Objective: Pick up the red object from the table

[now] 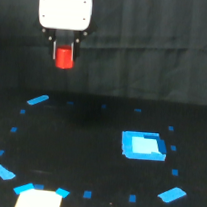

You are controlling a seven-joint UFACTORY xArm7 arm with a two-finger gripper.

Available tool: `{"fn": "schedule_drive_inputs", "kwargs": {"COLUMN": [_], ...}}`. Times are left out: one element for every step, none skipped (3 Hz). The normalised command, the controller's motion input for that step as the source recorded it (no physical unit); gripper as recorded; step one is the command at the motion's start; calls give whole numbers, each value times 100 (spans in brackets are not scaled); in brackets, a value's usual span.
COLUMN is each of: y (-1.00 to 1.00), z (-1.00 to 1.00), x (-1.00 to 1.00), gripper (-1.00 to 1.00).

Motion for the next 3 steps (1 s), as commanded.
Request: {"fn": "schedule_drive_inputs", "kwargs": {"y": [-64,-5,-38], "z": [27,-23,93], "x": [0,19,35], "gripper": [-100,-100,-100]}}
